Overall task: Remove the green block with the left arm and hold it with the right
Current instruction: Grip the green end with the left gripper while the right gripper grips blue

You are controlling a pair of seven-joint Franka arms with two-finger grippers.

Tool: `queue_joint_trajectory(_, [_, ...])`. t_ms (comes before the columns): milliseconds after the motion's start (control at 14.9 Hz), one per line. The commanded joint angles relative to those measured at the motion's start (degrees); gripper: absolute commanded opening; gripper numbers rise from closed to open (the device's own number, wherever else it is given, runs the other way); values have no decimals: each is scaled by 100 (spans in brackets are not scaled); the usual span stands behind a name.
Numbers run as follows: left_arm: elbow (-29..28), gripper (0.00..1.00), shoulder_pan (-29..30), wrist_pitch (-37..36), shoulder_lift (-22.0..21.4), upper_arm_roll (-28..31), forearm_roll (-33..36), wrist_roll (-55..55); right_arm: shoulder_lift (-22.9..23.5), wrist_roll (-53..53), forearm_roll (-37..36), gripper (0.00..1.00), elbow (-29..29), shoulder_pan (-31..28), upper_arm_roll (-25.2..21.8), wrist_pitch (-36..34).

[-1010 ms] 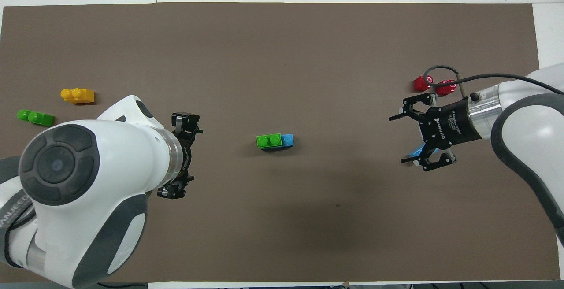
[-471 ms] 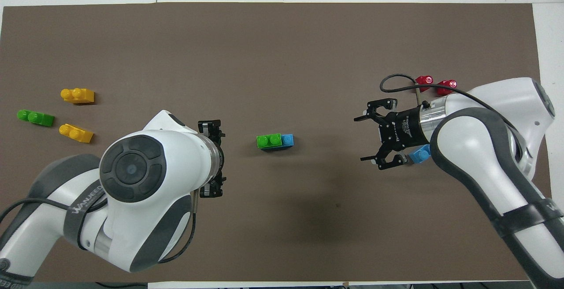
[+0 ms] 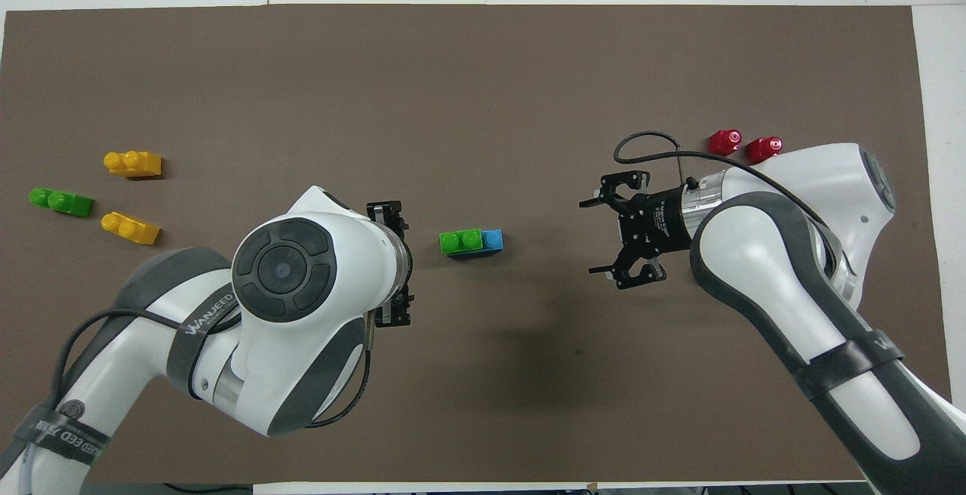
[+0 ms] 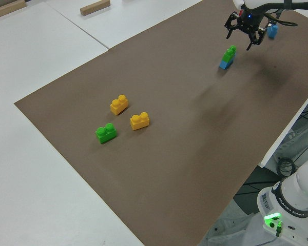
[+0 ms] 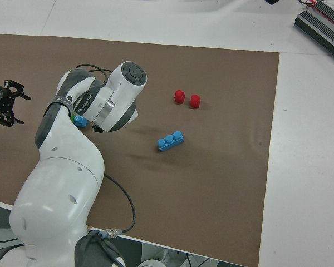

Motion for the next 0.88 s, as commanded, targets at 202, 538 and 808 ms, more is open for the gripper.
queue_joint_trajectory(202, [516, 100, -112, 165, 676, 98, -21, -380, 412, -170, 532, 98, -29, 469, 5, 822])
queue_joint_trajectory(538, [561, 100, -147, 420, 861, 98, 75, -688, 738, -205, 795, 99, -29, 838, 5, 1360])
queue_joint_trajectory(808, [570, 100, -199, 605, 1028, 98, 260, -917, 922, -311, 1015, 99, -29, 1171, 5, 1850])
